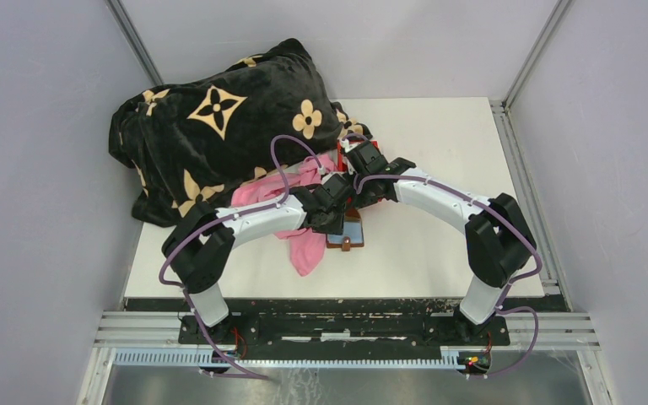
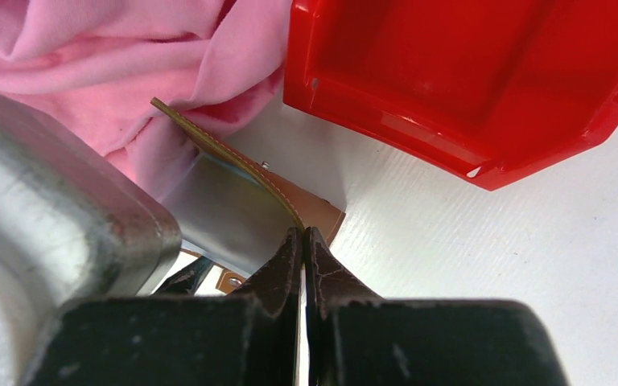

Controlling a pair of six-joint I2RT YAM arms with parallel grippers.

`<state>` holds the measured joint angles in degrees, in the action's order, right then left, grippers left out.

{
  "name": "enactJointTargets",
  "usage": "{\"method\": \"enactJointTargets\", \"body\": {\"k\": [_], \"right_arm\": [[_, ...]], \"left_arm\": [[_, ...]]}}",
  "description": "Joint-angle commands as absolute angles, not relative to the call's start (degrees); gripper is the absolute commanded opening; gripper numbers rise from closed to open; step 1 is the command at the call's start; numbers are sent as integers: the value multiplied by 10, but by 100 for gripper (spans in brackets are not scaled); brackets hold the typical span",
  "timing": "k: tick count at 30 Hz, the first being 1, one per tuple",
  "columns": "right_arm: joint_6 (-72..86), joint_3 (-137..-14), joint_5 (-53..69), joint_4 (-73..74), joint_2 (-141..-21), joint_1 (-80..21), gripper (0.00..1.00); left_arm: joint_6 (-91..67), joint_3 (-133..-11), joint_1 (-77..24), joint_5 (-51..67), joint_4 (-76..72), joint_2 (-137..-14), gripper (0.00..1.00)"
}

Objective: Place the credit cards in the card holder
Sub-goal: Open the card holder at the center of the board.

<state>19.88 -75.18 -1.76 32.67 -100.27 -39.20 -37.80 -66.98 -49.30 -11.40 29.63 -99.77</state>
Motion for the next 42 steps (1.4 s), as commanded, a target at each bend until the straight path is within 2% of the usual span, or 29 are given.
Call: {"method": "enactJointTargets", "body": {"k": [1, 9, 23, 30, 42], "right_arm": [[181, -753, 5, 372, -1023, -408, 1], [182, -750, 4, 372, -1022, -408, 1], [187, -756, 2, 376, -1025, -408, 1], [190, -758, -2, 382, -1025, -408, 1], [202, -753, -16, 383, -1021, -408, 8]], "left_arm": [[-404, -688, -488, -152, 157, -964, 44], [-420, -664, -488, -154, 132, -963, 44], [-426, -605, -488, -259, 73, -900, 46], [-427, -578, -489, -275, 21, -885, 47], [-434, -565, -489, -270, 9, -878, 47]]}}
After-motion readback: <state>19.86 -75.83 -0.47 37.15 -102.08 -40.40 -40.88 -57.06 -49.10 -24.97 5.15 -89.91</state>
